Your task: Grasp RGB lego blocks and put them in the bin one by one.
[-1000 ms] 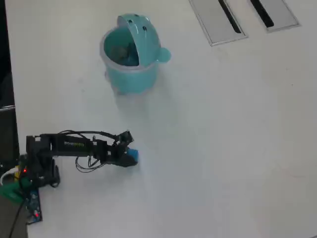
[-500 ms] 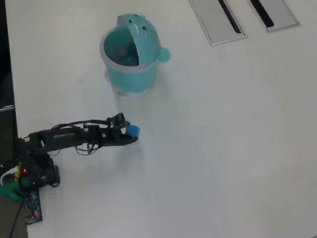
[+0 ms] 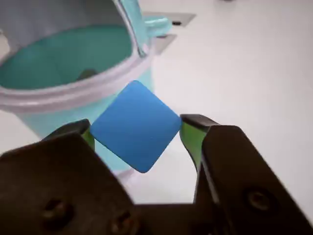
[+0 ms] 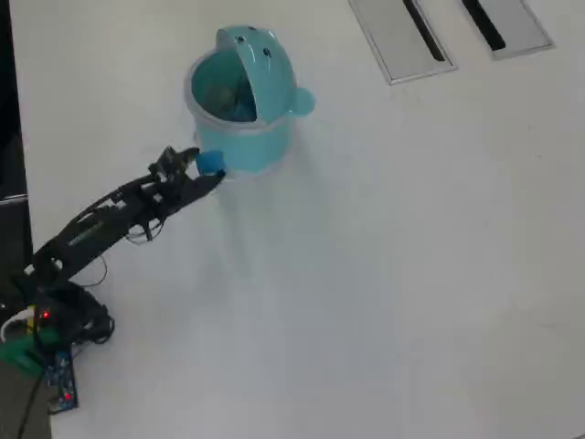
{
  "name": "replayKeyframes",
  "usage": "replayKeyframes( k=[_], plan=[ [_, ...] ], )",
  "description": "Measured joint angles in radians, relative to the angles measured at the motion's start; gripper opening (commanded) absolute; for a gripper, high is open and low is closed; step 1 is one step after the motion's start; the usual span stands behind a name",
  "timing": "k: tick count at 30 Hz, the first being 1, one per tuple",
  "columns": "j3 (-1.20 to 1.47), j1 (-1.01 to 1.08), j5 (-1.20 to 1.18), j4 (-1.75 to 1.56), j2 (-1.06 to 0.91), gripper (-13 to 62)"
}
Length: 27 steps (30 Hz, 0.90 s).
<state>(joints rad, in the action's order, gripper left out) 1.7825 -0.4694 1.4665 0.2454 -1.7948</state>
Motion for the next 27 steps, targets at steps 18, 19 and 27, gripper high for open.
replayKeyframes(
  k=[18, 19, 27],
  plan=[
    [-0.558, -0.258, 0.15, -0.002, 0.333, 9.9],
    [-0.578, -0.264, 0.15, -0.003, 0.379, 9.9],
    [-0.735, -0.256, 0.158, -0.077, 0.618, 9.9]
  ],
)
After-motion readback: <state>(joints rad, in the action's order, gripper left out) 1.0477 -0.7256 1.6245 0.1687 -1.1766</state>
